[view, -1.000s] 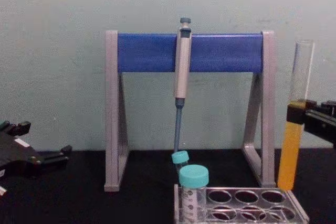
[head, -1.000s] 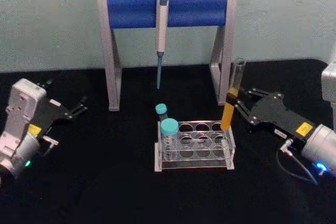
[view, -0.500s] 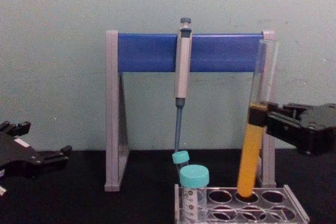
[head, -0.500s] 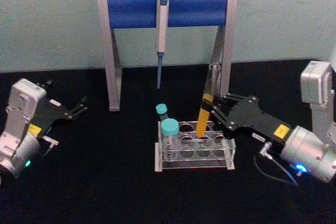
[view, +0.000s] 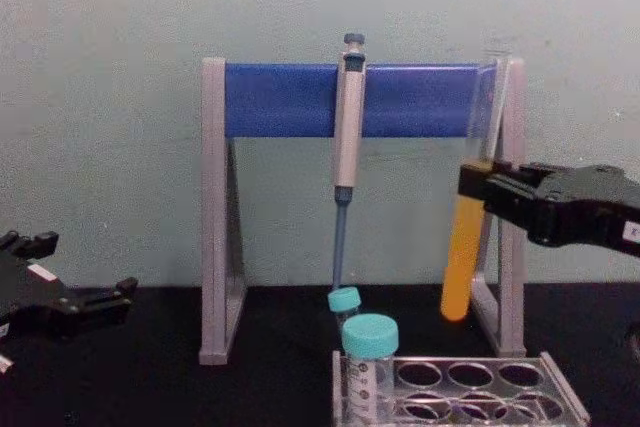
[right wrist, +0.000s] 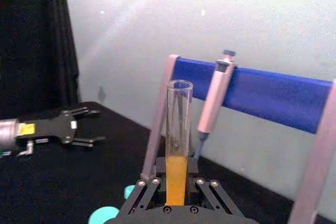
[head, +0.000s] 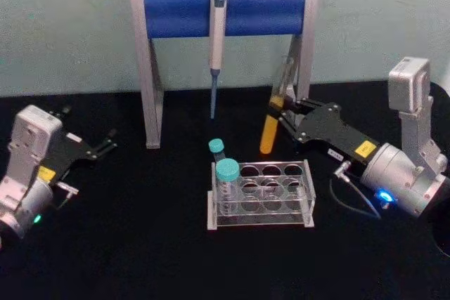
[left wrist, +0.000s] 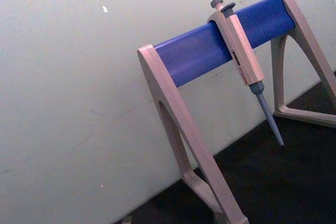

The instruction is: Pick up the test tube from the test tube rack, shake it, then place it back into the test tube rack.

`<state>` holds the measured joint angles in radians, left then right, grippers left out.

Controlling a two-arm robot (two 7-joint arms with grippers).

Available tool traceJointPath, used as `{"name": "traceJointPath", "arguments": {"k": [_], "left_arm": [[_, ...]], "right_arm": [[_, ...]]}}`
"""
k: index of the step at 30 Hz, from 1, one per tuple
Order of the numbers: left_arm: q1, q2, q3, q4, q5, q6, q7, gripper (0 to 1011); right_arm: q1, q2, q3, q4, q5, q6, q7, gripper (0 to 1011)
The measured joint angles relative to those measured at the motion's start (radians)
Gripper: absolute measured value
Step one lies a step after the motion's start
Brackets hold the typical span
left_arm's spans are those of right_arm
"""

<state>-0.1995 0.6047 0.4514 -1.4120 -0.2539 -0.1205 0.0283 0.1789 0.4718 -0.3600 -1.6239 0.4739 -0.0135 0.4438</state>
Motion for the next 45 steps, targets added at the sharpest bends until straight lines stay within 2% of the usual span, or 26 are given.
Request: {"name": "traceJointPath", "arguments": {"k": [20, 26, 33, 39, 45], "left_arm": [[0.000, 0.000, 0.000, 0.000, 0.000, 0.000, 0.000, 1001], [0.000, 0.000, 0.000, 0.000, 0.000, 0.000, 0.000, 1001], [0.000, 0.000, 0.000, 0.000, 0.000, 0.000, 0.000, 1002], [0.000, 0.000, 0.000, 0.000, 0.000, 0.000, 0.000, 1001], [0.000, 0.000, 0.000, 0.000, 0.000, 0.000, 0.000, 1002]], "right_arm": [[-0.033, 0.013, 0.048, -0.024, -0.022, 0.011, -0.031, 220], [-0.068, 0.035, 0.072, -0.056, -0.022, 0.022, -0.038, 220], [-0.130, 0.079, 0.092, -0.127, -0.022, 0.056, -0.037, 220], [-0.150, 0.097, 0.081, -0.162, -0.021, 0.075, -0.017, 220], [-0.124, 0.088, 0.039, -0.160, -0.014, 0.091, 0.011, 220]]}}
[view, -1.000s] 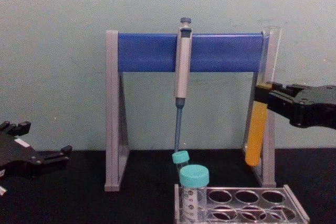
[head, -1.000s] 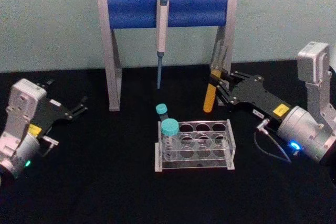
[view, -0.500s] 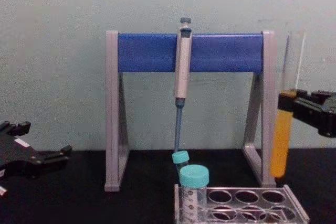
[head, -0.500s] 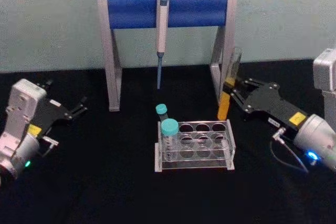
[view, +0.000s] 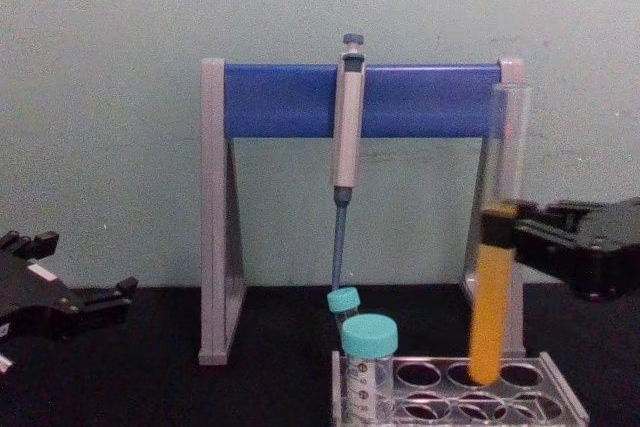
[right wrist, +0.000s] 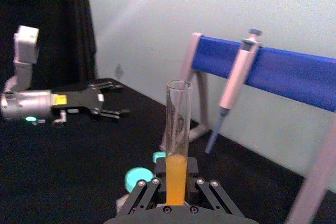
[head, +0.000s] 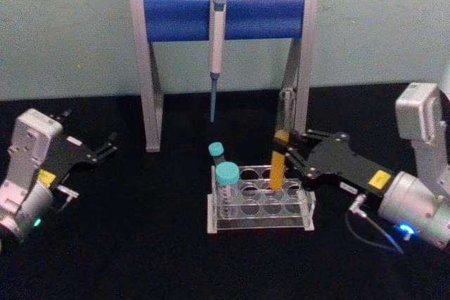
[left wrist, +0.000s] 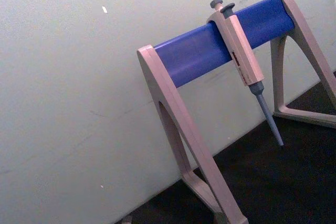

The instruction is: Pick up the test tube from the test tube rack, shake it, then place it back into the test tube rack.

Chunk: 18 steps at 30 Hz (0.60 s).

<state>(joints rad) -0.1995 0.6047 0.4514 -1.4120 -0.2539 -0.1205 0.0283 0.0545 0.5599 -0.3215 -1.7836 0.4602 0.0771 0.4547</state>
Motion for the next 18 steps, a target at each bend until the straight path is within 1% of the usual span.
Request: {"name": "traceJointPath", "arguments": {"k": [1, 3, 4, 7, 8, 13, 14, 18], "left_arm": [[0.000, 0.000, 0.000, 0.000, 0.000, 0.000, 0.000, 1001], [0.000, 0.000, 0.000, 0.000, 0.000, 0.000, 0.000, 1002], [0.000, 0.000, 0.000, 0.000, 0.000, 0.000, 0.000, 1001], [0.000, 0.000, 0.000, 0.000, 0.000, 0.000, 0.000, 1001], [0.000, 0.000, 0.000, 0.000, 0.000, 0.000, 0.000, 1001], [0.000, 0.000, 0.000, 0.000, 0.000, 0.000, 0.000, 1001], [0.000, 0.000, 0.000, 0.000, 0.000, 0.000, 0.000, 1001], [0.000, 0.000, 0.000, 0.000, 0.000, 0.000, 0.000, 1001]], "right_arm": [[0.012, -0.007, -0.012, 0.007, 0.001, 0.000, 0.007, 220], [0.025, -0.017, -0.023, 0.017, 0.004, -0.002, 0.012, 220], [0.039, -0.027, -0.034, 0.030, 0.005, -0.008, 0.015, 220], [0.060, -0.044, -0.048, 0.050, 0.003, -0.020, 0.015, 220], [0.076, -0.058, -0.056, 0.067, 0.000, -0.028, 0.011, 220], [0.108, -0.090, -0.065, 0.108, -0.024, -0.052, -0.015, 220], [0.115, -0.098, -0.064, 0.120, -0.030, -0.060, -0.025, 220], [0.125, -0.112, -0.054, 0.141, -0.042, -0.071, -0.045, 220]]}}
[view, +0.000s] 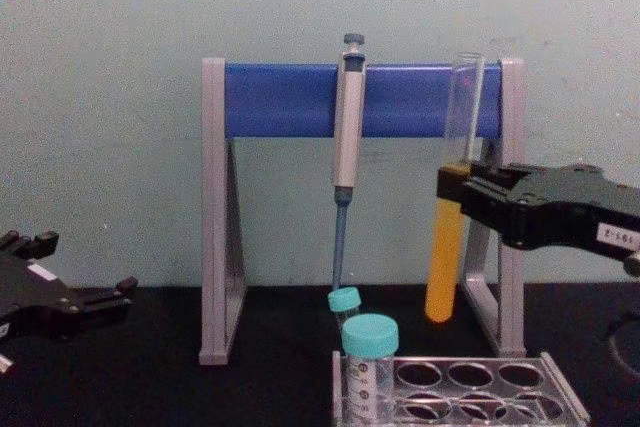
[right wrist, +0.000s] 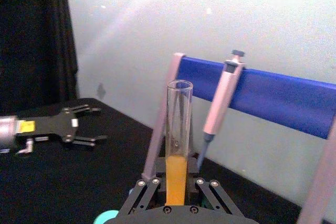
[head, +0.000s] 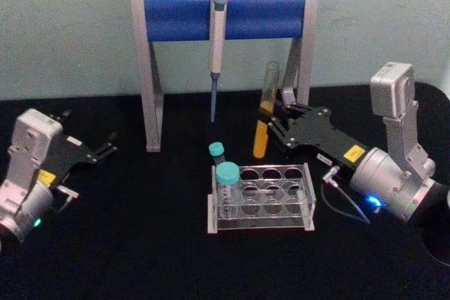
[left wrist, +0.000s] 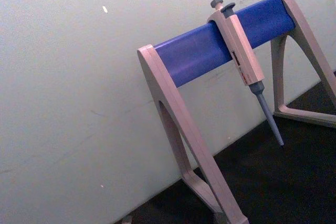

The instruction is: Pick up the test tube from the test tube rack, shake it, then place it back into the test tube rack.

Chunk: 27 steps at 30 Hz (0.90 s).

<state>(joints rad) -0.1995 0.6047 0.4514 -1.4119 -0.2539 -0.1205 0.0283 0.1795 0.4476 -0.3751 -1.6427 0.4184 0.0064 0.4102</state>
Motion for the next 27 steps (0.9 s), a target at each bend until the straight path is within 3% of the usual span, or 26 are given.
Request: {"name": "traceJointPath", "arguments": {"k": [27], "left_arm": [[0.000, 0.000, 0.000, 0.000, 0.000, 0.000, 0.000, 1001]], "right_arm": [[-0.039, 0.007, 0.065, -0.024, -0.016, 0.016, -0.025, 220]]}}
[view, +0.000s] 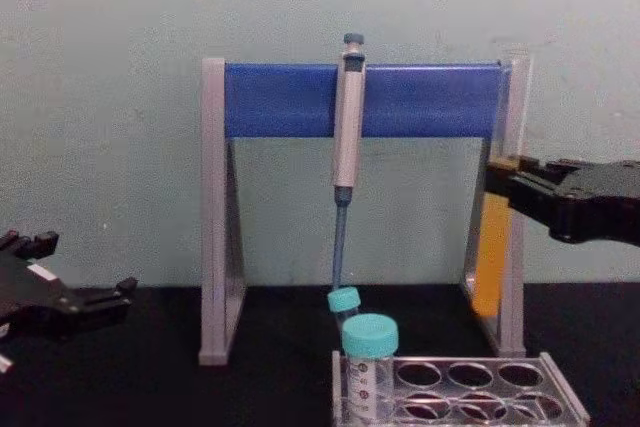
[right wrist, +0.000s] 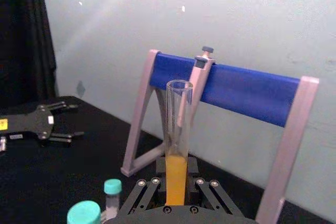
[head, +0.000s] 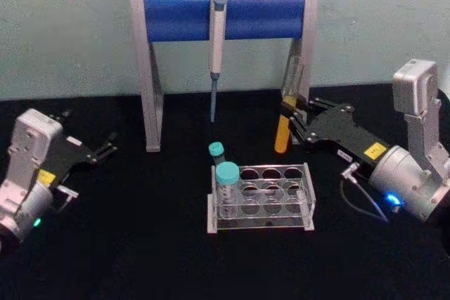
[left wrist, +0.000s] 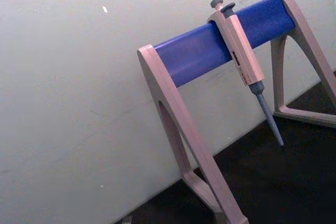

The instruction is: Pick up the test tube from the test tube rack, shake it, then place it back into the test tube rack.

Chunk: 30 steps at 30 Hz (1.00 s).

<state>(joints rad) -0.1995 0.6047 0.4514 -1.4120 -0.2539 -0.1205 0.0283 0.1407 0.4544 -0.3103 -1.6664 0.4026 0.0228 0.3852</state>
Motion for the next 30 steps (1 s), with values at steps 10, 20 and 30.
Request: {"name": "traceJointPath", "arguments": {"k": [10, 20, 30], "left_arm": [[0.000, 0.000, 0.000, 0.000, 0.000, 0.000, 0.000, 1001], [0.000, 0.000, 0.000, 0.000, 0.000, 0.000, 0.000, 1001], [0.000, 0.000, 0.000, 0.000, 0.000, 0.000, 0.000, 1001]], "right_arm": [[-0.072, 0.054, 0.044, -0.068, 0.007, 0.032, -0.004, 220], [-0.144, 0.096, 0.049, -0.144, 0.030, 0.053, 0.024, 220], [-0.091, 0.067, -0.019, -0.118, 0.050, 0.047, 0.065, 220]]}}
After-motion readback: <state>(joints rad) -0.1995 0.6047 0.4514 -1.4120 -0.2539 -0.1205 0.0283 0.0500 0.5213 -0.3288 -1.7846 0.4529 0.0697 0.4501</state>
